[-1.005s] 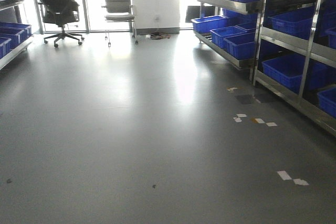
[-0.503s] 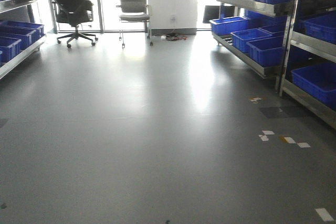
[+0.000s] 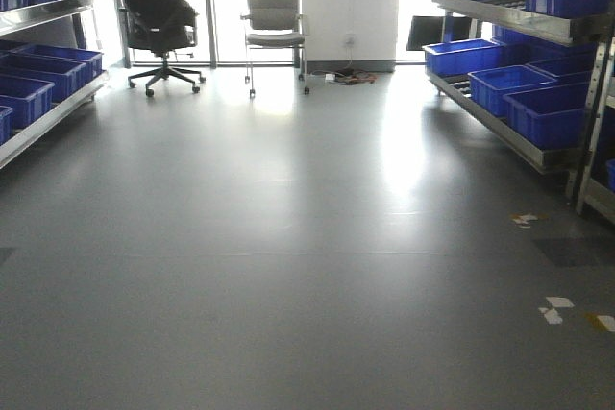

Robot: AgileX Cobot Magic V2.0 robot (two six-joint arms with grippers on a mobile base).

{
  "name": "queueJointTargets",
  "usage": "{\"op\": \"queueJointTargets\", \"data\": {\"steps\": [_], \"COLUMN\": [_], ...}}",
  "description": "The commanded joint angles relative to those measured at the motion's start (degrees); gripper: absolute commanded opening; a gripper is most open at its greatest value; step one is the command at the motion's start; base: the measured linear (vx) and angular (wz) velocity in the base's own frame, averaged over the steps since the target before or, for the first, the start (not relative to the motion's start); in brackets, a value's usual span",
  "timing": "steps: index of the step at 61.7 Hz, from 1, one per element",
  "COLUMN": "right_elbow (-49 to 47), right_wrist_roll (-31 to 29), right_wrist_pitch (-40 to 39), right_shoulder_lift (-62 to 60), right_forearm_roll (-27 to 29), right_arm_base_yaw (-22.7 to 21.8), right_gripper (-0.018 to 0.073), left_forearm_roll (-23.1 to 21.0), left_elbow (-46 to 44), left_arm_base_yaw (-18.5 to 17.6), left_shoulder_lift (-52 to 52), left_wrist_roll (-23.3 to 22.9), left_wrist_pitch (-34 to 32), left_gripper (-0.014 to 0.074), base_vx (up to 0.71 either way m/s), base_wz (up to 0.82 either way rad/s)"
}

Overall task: Pick red cube and place on left shelf
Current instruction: 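Drive forward across the floor holding the red cube in the right gripper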

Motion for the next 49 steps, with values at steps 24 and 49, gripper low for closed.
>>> {"op": "queueJointTargets", "data": {"steps": [24, 49], "right_elbow": [-1.7, -1.7], "right_wrist_roll": [-0.5, -0.5], "right_wrist_pitch": [-5.1, -5.1], "right_shoulder_lift": [0.2, 0.2], "right_forearm_roll": [-0.6, -0.6], "right_arm_base_yaw": [-0.4, -0.4], "right_gripper": [0.0057, 0.0057], "left_forearm_roll": [-0.3, -0.3], "left_elbow": [1.3, 1.3], "left_arm_base_yaw": [-0.3, -0.3], "left_shoulder_lift": [0.0, 0.0], "left_wrist_roll": [0.0, 0.0], "left_wrist_pitch": [-5.2, -5.2], "left_gripper": [0.0106, 0.0106], "base_vx": [0.61, 0.61], "base_wz": [0.15, 0.24]}}
